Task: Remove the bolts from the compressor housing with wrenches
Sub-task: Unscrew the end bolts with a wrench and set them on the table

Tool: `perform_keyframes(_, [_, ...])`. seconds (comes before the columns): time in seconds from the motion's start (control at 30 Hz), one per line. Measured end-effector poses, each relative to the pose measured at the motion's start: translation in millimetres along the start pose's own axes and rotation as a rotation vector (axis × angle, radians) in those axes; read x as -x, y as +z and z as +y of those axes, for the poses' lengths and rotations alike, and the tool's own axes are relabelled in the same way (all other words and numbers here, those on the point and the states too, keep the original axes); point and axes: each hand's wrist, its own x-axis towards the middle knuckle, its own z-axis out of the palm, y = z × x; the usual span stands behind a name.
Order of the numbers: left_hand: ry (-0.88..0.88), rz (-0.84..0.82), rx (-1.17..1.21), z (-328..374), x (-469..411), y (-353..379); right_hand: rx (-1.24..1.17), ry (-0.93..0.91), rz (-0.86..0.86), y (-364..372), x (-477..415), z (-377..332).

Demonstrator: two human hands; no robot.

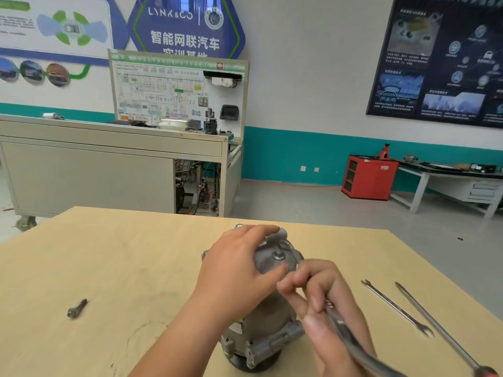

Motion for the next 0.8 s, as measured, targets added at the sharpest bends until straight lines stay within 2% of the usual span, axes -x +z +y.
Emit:
perform_keyframes(0.13, [-0.009,0.014,0.036,2,1,-2,0.265,-0.005,-0.105,-1,3,1])
perform_keyframes(0.27, [-0.023,0.01,0.043,2,0,-1,0.361,-0.025,-0.121,3,5,-8])
perform_keyframes(0.33, [-0.031,0.01,0.062,2,1,-1,0.311,0.006,-0.102,2,5,-7])
perform_keyframes(0.47, [-0.046,-0.004,0.08,3,2,-2,-0.073,0.223,0.025,-21,1,-4])
perform_keyframes(0.5, [-0.051,-0.014,0.077,3,2,-3,-0.103,0.238,0.042,-29,0,-4])
perform_keyframes(0.7, [-0.073,-0.028,0.065,2,1,-2,0.382,0.033,-0.172,-34,-13,-17])
perform_keyframes(0.8, [-0.09,-0.033,0.071,2,0,-1,0.429,0.04,-0.179,-32,-17,-21])
